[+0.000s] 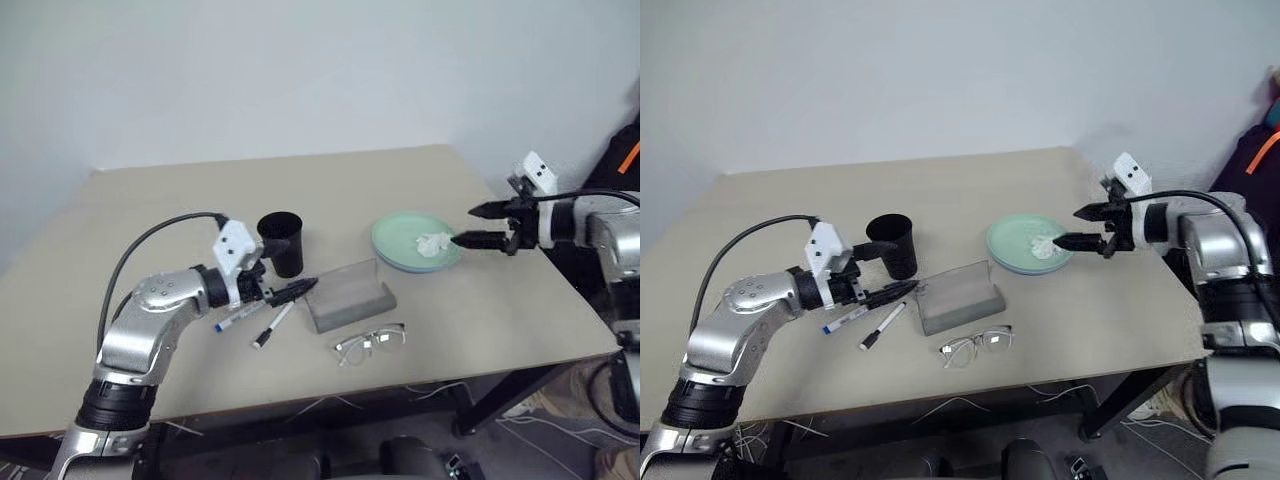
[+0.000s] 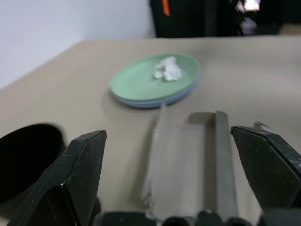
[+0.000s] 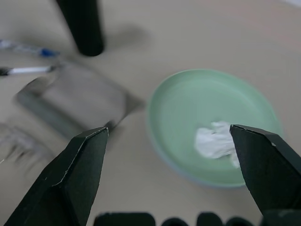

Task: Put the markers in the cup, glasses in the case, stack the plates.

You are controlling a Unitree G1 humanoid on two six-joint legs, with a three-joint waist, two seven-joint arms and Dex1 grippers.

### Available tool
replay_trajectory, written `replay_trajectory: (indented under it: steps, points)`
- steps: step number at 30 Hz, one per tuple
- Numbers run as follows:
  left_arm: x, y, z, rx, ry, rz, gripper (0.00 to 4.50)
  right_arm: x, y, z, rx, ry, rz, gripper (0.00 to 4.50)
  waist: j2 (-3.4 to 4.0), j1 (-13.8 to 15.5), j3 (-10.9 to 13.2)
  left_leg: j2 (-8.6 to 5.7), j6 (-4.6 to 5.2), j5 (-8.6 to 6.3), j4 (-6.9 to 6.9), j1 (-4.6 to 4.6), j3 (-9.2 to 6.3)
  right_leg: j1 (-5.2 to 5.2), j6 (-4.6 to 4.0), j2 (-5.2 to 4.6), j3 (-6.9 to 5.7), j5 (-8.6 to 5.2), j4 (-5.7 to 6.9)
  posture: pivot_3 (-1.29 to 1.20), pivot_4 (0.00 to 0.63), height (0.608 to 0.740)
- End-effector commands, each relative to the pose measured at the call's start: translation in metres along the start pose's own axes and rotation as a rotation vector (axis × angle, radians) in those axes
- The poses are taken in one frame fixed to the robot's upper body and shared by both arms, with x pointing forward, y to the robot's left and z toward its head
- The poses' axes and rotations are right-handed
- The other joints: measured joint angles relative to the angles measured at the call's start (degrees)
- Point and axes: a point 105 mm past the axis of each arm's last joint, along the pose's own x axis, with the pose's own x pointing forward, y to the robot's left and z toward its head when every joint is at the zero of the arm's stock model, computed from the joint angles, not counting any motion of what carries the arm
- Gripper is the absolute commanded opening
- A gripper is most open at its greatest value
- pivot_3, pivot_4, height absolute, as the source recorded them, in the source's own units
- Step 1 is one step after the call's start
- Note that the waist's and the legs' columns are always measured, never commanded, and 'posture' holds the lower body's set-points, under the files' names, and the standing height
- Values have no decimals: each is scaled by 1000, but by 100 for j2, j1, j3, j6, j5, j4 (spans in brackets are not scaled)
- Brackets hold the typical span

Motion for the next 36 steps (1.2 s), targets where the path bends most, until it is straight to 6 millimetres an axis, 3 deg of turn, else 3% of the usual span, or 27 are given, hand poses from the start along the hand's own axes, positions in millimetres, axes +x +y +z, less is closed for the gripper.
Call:
replay_trajectory:
  steps: [1,5,17,25,36]
  points:
    - [14,-9,17,73,30,-64,4500,-17,15,14,-86,-30,74,4487,-3,-1,2,2,0,0,2,2,1,2,2,0,-3,-2,-2,0,0,727]
    - [32,-20,22,119,51,-114,4500,-24,19,13,-94,-25,84,4487,-6,-17,4,8,-1,0,6,7,15,2,5,-1,-2,-4,-6,0,0,727]
    - [82,-58,11,157,221,-234,4500,-31,26,3,-64,34,52,4487,-10,7,5,-2,7,-2,5,-6,9,-3,6,0,3,-4,-5,0,0,727]
    - [91,-74,5,193,316,-324,4500,-35,31,-3,-42,55,35,4487,-12,6,5,-2,12,-6,9,-8,4,-2,5,0,2,-4,-7,0,0,727]
    - [97,-68,-20,327,472,-369,4500,-35,34,-11,-19,44,1,4487,-13,10,6,1,13,-5,22,-8,9,1,6,0,1,-5,-8,0,0,727]
